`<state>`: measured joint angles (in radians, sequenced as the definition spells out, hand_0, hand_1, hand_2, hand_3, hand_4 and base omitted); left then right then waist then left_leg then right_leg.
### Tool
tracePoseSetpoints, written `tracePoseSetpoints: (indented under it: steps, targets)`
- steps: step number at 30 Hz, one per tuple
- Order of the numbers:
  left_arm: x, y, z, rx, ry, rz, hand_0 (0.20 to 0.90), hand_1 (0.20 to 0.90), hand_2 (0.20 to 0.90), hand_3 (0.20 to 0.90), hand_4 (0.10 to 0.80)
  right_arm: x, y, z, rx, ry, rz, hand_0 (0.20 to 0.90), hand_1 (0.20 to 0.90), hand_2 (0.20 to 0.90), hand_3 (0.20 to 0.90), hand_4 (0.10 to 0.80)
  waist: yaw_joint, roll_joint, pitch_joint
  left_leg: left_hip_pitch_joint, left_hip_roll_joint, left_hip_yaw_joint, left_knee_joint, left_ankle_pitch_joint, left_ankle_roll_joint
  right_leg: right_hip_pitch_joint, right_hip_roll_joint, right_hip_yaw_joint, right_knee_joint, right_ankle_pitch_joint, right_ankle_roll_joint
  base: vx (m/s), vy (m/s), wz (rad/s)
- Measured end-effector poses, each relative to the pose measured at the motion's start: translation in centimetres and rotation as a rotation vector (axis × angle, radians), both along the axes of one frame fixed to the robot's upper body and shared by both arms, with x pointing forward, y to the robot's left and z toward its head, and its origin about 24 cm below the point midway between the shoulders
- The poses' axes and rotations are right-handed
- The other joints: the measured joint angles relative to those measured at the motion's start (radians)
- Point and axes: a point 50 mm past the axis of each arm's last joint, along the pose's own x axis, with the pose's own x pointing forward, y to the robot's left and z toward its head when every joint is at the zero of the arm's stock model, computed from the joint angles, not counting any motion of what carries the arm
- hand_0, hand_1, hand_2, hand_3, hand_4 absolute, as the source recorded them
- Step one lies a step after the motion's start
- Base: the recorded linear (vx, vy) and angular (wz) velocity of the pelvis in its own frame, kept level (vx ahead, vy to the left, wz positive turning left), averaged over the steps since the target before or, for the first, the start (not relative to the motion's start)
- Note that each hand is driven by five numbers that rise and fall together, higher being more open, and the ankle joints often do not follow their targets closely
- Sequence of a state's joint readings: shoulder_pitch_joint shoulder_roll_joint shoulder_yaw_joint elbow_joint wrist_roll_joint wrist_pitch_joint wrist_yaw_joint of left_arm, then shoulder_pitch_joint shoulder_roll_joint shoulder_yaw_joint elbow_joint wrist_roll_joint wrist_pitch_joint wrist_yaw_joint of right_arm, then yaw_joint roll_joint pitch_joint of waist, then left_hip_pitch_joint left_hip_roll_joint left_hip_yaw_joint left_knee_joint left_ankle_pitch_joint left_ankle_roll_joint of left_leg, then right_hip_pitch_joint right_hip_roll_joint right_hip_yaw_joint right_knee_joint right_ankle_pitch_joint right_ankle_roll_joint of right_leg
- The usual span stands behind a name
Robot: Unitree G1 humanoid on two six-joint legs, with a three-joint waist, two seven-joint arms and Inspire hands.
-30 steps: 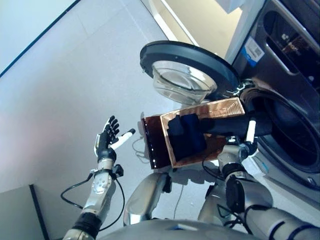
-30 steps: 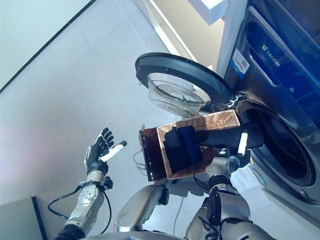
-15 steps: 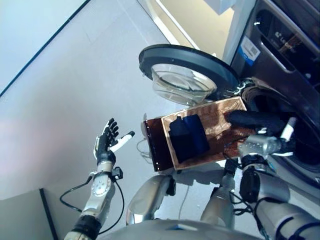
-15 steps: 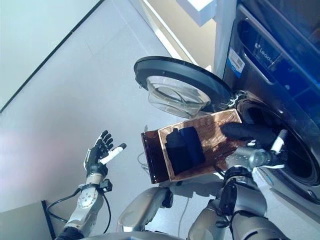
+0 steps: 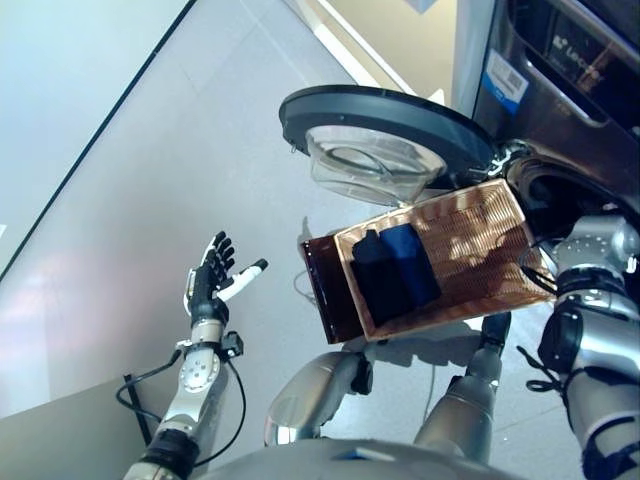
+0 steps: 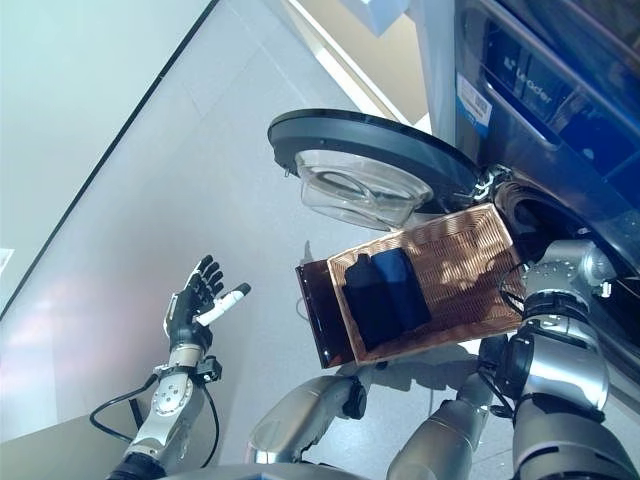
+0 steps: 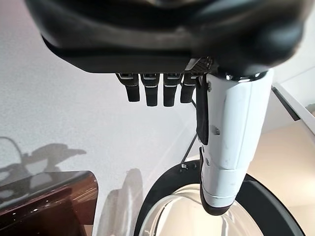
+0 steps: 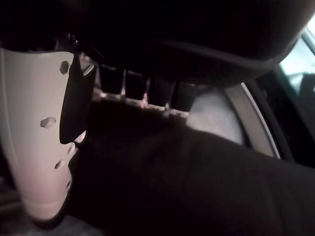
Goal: Pick up the clothes and place them into the washing machine
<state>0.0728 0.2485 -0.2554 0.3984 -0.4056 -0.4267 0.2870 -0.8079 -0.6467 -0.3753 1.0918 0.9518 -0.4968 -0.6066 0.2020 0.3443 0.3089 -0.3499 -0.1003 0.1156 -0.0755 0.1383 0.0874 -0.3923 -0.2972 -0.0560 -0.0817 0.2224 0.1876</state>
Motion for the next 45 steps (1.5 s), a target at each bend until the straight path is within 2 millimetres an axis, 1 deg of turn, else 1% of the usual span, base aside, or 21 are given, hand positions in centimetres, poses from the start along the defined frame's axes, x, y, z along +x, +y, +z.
tracePoseSetpoints:
  steps: [6,10,17,20,24,26,28,29,31,32,33,35,36,38,41,45]
  targets:
    - [0.0,0.0,0.0,-0.005,0.001,-0.002,0.9,0.9,0.9,0.9,0.8,-0.1,-0.1,-0.1,0.007,-0.008,-0.001,0.9,0.9,0.9,0.9,0.8,0.002,0.0,0.0,0.003,0.0,0.0,0.0,0.0,0.0,0.002,0.001,0.004,0.0,0.0,0.0,0.0,0.0,0.0]
    - [0.0,0.0,0.0,-0.005,-0.001,-0.002,0.9,0.9,0.9,0.9,0.8,-0.1,-0.1,-0.7,0.013,0.003,0.011,0.9,0.9,0.9,0.9,0.8,0.001,0.0,0.0,0.014,0.0,-0.008,0.0,0.0,0.0,0.016,0.001,0.002,0.0,0.0,0.0,-0.006,-0.001,0.01]
    - [0.0,0.0,0.0,-0.006,-0.001,-0.001,0.9,0.9,0.9,0.9,0.8,-0.1,-0.1,-0.7,0.016,-0.003,0.015,0.9,0.9,0.9,0.9,0.8,0.0,-0.001,0.001,0.014,0.0,-0.009,0.001,0.0,0.0,0.017,0.002,0.0,0.0,0.0,0.0,0.0,0.0,0.0]
    - [0.0,0.0,0.0,-0.007,-0.001,-0.001,0.9,0.9,0.9,0.9,0.8,0.1,0.2,-0.9,0.022,-0.002,0.023,0.9,0.9,0.9,0.9,0.8,-0.005,-0.003,0.002,0.014,0.001,-0.011,0.002,0.0,0.0,0.019,0.003,-0.001,0.0,0.0,0.0,0.0,0.0,0.0]
    - [0.0,-0.1,0.0,-0.012,0.0,-0.001,0.9,0.9,0.9,0.9,0.8,0.7,1.3,-2.1,0.04,0.01,0.067,0.9,0.9,0.9,0.9,0.8,-0.021,-0.008,0.003,0.017,0.005,-0.015,0.005,0.0,-0.001,0.023,0.006,-0.007,0.008,0.001,0.001,-0.006,-0.001,0.01]
    - [0.0,-0.1,-0.1,-0.022,0.001,0.002,0.9,0.9,0.9,0.9,0.8,0.9,2.0,-3.5,0.061,0.053,0.097,0.9,0.9,0.9,0.9,0.8,-0.025,-0.018,0.005,0.032,0.008,-0.015,0.005,0.0,-0.001,0.036,0.008,-0.007,0.009,0.0,0.0,-0.009,-0.01,-0.03]
    - [-0.2,0.1,-0.2,-0.022,0.006,0.011,0.9,0.9,0.9,0.9,0.8,1.6,3.7,-5.3,0.088,0.109,0.158,0.9,0.9,0.9,0.9,0.8,-0.028,-0.04,0.003,0.035,0.014,-0.012,0.005,0.0,-0.003,0.036,0.014,-0.007,0.009,-0.001,-0.001,-0.024,-0.033,-0.06]
    - [-0.3,0.1,-0.2,-0.022,0.008,0.01,0.9,0.9,0.9,0.9,0.8,1.7,4.1,-5.6,0.095,0.114,0.173,0.9,0.9,0.9,0.9,0.8,-0.029,-0.045,0.003,0.035,0.015,-0.012,0.005,0.0,-0.004,0.036,0.016,-0.007,0.009,-0.001,-0.001,-0.031,-0.032,-0.05]
    - [-0.3,-0.2,-0.3,-0.031,0.012,0.007,0.9,0.9,0.9,0.9,0.8,2.1,6.3,-8.0,0.116,0.179,0.253,0.9,0.9,0.9,0.9,0.8,-0.032,-0.066,0.003,0.035,0.021,-0.013,0.005,0.003,-0.008,0.035,0.022,-0.008,0.011,-0.001,-0.001,0.0,0.0,0.0]
    - [-0.3,-0.3,-0.4,-0.035,0.013,0.008,0.9,0.9,0.9,0.9,0.8,2.0,6.6,-8.4,0.113,0.189,0.265,0.9,0.9,0.9,0.9,0.8,-0.034,-0.07,0.002,0.035,0.022,-0.013,0.005,0.003,-0.009,0.035,0.022,-0.007,0.011,-0.001,-0.002,0.0,0.0,0.0]
    - [-0.3,-0.5,-0.4,-0.042,0.013,0.001,0.9,0.9,0.9,0.9,0.8,2.2,8.3,-9.8,0.135,0.22,0.312,0.9,0.9,0.9,0.9,0.8,-0.036,-0.079,0.004,0.035,0.022,-0.014,0.006,0.001,-0.013,0.035,0.023,-0.008,0.014,-0.003,-0.004,-0.034,-0.037,0.04]
    - [-0.4,-0.8,-0.5,-0.057,0.015,0.001,0.9,0.9,0.9,0.9,0.8,1.8,10.3,-12.1,0.149,0.268,0.38,0.9,0.9,0.9,0.9,0.8,-0.042,-0.092,0.006,0.035,0.023,-0.019,0.01,0.001,-0.015,0.035,0.023,-0.011,0.025,-0.007,-0.01,-0.04,-0.034,0.06]
    - [-0.4,-0.9,-0.5,-0.057,0.017,-0.002,0.9,0.9,0.9,0.9,0.8,1.7,10.9,-12.7,0.166,0.281,0.396,0.9,0.9,0.9,0.9,0.8,-0.045,-0.098,0.006,0.035,0.024,-0.019,0.011,0.001,-0.015,0.035,0.024,-0.011,0.025,-0.008,-0.011,-0.032,-0.022,0.02]
    - [-0.4,-0.8,-0.5,-0.061,0.017,-0.002,0.9,0.9,0.9,0.9,0.8,1.6,13.0,-14.2,0.196,0.313,0.46,0.9,0.9,0.9,0.9,0.8,-0.047,-0.113,0.015,0.031,0.024,-0.023,0.021,-0.001,-0.019,0.037,0.024,-0.014,0.029,-0.009,-0.013,-0.014,-0.026,0.05]
    - [-0.5,-0.8,-0.7,-0.062,0.025,0.001,0.9,0.9,0.9,0.9,0.8,1.4,14.8,-15.4,0.21,0.332,0.524,0.9,0.9,0.9,0.9,0.8,-0.048,-0.129,0.026,0.028,0.027,-0.03,0.029,-0.003,-0.021,0.036,0.026,-0.02,0.042,-0.012,-0.018,-0.026,-0.027,0.07]
    - [-0.6,-0.6,-0.8,-0.071,0.031,0.011,0.9,0.9,0.9,0.9,0.8,1.5,15.4,-15.6,0.226,0.326,0.535,0.9,0.9,0.9,0.9,0.8,-0.046,-0.153,0.037,0.022,0.032,-0.041,0.037,-0.003,-0.025,0.037,0.03,-0.034,0.049,-0.014,-0.02,-0.021,-0.01,0.07]
